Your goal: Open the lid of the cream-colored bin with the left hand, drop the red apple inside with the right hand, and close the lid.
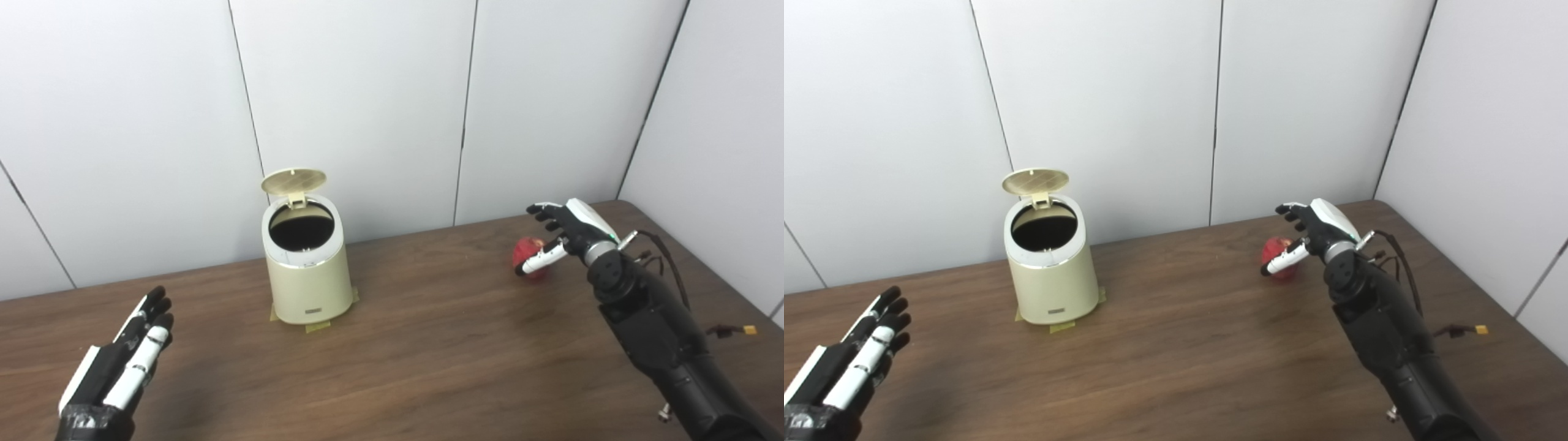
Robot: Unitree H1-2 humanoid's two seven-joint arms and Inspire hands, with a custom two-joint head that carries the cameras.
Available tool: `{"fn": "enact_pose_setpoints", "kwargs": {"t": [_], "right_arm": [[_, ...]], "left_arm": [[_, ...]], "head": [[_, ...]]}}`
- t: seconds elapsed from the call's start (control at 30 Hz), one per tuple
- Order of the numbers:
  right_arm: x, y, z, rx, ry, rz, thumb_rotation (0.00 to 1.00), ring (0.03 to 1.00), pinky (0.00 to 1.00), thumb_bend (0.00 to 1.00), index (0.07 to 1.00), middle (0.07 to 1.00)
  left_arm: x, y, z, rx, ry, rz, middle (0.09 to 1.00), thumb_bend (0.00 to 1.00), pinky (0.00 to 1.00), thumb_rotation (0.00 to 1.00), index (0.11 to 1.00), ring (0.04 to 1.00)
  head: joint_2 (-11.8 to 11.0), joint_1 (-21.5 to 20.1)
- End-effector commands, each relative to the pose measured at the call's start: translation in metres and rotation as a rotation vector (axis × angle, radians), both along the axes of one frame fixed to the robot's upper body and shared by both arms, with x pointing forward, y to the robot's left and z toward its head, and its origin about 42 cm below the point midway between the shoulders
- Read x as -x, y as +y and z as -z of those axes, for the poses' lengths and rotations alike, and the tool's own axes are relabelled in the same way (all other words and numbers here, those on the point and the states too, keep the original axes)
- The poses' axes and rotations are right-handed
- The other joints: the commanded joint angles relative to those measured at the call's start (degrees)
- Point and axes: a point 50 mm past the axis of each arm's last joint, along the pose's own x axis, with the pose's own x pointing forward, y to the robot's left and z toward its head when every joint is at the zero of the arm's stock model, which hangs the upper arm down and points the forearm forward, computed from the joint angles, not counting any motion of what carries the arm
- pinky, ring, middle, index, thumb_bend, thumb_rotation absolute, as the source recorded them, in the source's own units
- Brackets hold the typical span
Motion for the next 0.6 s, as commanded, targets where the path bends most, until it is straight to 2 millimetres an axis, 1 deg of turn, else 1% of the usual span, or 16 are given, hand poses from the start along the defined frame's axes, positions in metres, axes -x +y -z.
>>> {"fn": "enact_pose_setpoints", "kwargs": {"t": [0.0, 0.03, 0.2, 0.37, 0.5, 0.57], "right_arm": [[-0.013, -0.007, -0.038, 0.048, -0.123, -0.003, 0.15, 0.808, 0.72, 0.91, 0.822, 0.835], [-0.013, -0.007, -0.036, 0.061, -0.120, -0.004, 0.17, 0.803, 0.71, 0.91, 0.818, 0.834], [-0.014, -0.010, -0.029, 0.107, -0.103, -0.015, 0.21, 0.820, 0.72, 0.92, 0.811, 0.849], [-0.014, -0.010, -0.025, 0.113, -0.079, -0.019, 0.19, 0.830, 0.75, 0.92, 0.787, 0.837], [-0.013, -0.008, -0.021, 0.107, -0.059, -0.027, 0.16, 0.816, 0.74, 0.90, 0.772, 0.826], [-0.013, -0.008, -0.019, 0.108, -0.057, -0.038, 0.16, 0.809, 0.74, 0.89, 0.756, 0.817]], "left_arm": [[-0.003, 0.001, -0.020, -0.014, -0.068, 0.014, 1.000, 0.35, 1.00, 0.63, 1.000, 1.000], [-0.003, 0.002, -0.021, -0.017, -0.070, 0.016, 1.000, 0.35, 1.00, 0.63, 1.000, 1.000], [-0.005, 0.003, -0.024, -0.014, -0.076, 0.013, 1.000, 0.37, 1.00, 0.63, 1.000, 1.000], [-0.005, 0.003, -0.025, -0.012, -0.082, 0.014, 1.000, 0.35, 1.00, 0.63, 1.000, 1.000], [-0.003, 0.003, -0.027, -0.028, -0.089, 0.012, 1.000, 0.35, 1.00, 0.65, 1.000, 1.000], [-0.003, 0.003, -0.027, -0.022, -0.092, 0.010, 1.000, 0.33, 1.00, 0.63, 1.000, 1.000]], "head": [[0.05, -0.10], [0.06, -0.12], [0.13, -0.05], [0.12, 0.04], [0.19, 0.08], [0.19, 0.08]]}}
